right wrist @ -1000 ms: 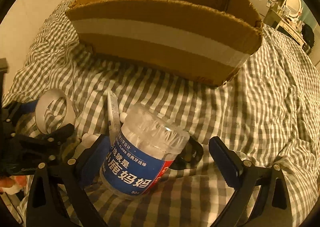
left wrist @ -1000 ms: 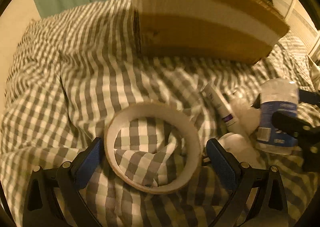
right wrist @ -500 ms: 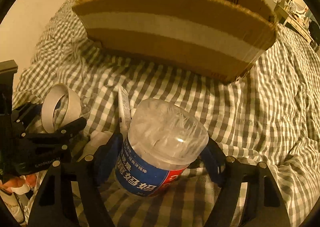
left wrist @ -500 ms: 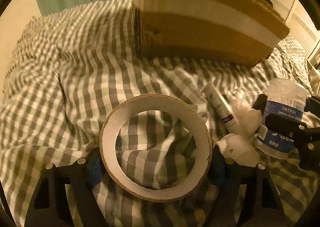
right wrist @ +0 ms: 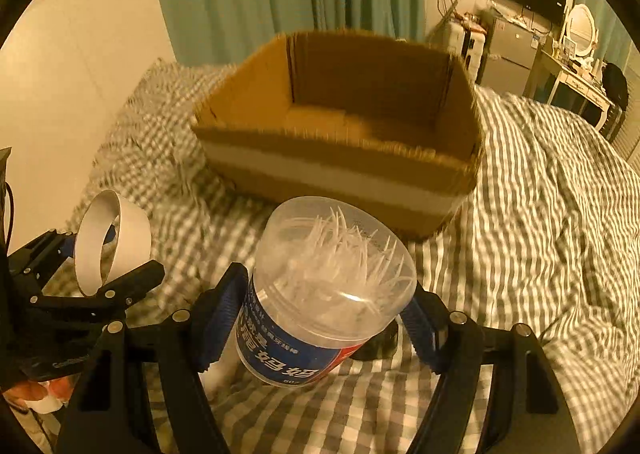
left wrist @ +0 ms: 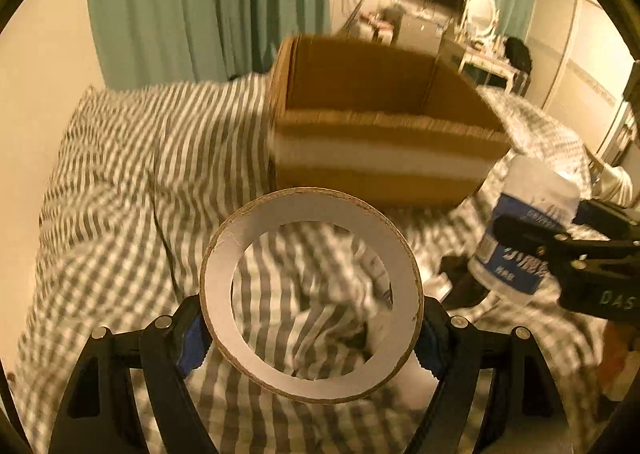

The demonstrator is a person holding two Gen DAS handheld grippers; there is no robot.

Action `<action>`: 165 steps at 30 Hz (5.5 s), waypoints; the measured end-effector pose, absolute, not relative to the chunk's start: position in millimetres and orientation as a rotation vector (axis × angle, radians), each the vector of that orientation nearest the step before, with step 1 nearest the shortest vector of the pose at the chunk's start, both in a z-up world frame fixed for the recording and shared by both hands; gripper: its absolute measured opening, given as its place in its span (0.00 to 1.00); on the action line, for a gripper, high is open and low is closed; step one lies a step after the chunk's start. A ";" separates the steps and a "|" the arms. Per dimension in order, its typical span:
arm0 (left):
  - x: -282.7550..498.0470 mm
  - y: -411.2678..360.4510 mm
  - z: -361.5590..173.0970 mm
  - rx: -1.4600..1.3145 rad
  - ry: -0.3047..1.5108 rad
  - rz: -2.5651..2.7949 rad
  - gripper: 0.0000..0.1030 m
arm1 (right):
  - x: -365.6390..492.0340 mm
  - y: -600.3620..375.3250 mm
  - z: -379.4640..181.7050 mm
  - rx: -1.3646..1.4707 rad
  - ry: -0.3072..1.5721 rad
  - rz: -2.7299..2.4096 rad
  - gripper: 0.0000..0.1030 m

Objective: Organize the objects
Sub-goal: 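Carry both items over the box and open both tools to drop them in, then grasp the white bottle with the left tool while the right tool grasps the black eyeglass case, then carry the bottle and case over the box and release both inside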

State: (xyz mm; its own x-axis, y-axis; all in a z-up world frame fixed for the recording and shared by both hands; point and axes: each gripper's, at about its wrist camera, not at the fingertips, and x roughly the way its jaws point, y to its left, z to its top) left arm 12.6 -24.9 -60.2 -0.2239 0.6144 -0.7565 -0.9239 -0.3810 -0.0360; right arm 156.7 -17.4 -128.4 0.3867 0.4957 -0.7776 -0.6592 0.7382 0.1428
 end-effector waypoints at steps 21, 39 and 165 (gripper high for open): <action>-5.6 184.0 59.9 -0.687 0.469 1.555 0.80 | 309.4 5.9 26.2 -0.027 0.557 0.666 0.71; 31.8 257.5 -55.8 -0.640 0.745 1.411 0.82 | 401.6 65.3 -121.0 -0.169 0.800 0.642 0.70; 32.8 -51.5 -84.5 -0.828 0.814 1.202 0.32 | 165.5 -37.3 -144.4 -0.336 0.966 0.688 0.59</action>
